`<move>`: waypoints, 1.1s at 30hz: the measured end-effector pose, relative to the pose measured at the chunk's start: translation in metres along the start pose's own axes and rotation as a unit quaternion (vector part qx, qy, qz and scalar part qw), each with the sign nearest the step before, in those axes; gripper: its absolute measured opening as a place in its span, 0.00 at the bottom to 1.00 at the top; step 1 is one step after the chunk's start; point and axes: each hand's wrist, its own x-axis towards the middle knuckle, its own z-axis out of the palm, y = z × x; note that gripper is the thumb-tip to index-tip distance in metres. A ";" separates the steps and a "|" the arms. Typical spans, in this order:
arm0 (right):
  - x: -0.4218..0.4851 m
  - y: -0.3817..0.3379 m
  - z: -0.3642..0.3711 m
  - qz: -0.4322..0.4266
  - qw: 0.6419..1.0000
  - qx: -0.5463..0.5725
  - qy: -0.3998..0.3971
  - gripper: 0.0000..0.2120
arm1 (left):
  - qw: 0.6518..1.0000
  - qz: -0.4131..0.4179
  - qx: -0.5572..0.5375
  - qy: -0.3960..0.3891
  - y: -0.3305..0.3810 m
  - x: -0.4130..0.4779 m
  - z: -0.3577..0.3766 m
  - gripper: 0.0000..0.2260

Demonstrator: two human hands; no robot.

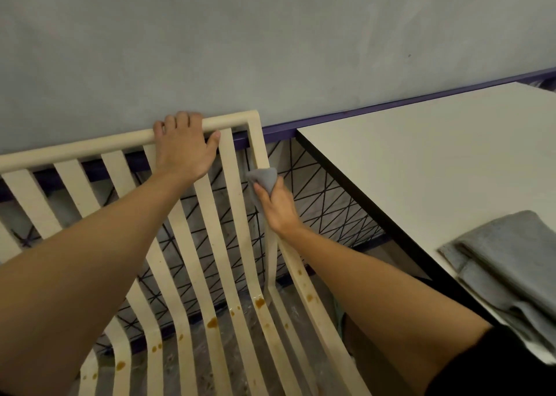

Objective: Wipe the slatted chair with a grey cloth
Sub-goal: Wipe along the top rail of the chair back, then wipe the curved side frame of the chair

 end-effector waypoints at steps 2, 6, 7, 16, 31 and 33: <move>0.003 0.000 -0.002 -0.007 1.000 0.005 0.008 0.23 | 1.000 0.006 -0.006 0.007 0.002 0.001 0.001 0.24; -0.011 0.012 -0.004 0.001 1.000 -0.028 -0.007 0.22 | 1.000 0.002 -0.004 -0.001 0.002 0.002 0.002 0.24; -0.016 0.016 -0.005 0.010 0.999 -0.036 -0.013 0.22 | 1.000 0.002 -0.006 -0.010 0.002 0.002 0.002 0.24; -0.052 0.031 -0.012 0.031 0.994 -0.095 -0.045 0.20 | 0.984 -0.007 -0.149 -0.095 0.025 -0.049 -0.014 0.29; -0.086 0.044 -0.021 0.089 0.993 -0.040 -0.063 0.24 | 0.587 -0.403 -0.625 -0.320 0.156 -0.273 -0.009 0.10; -0.092 0.044 -0.023 0.094 0.993 -0.033 -0.070 0.23 | 0.556 -0.422 -0.641 -0.317 0.162 -0.276 -0.016 0.09</move>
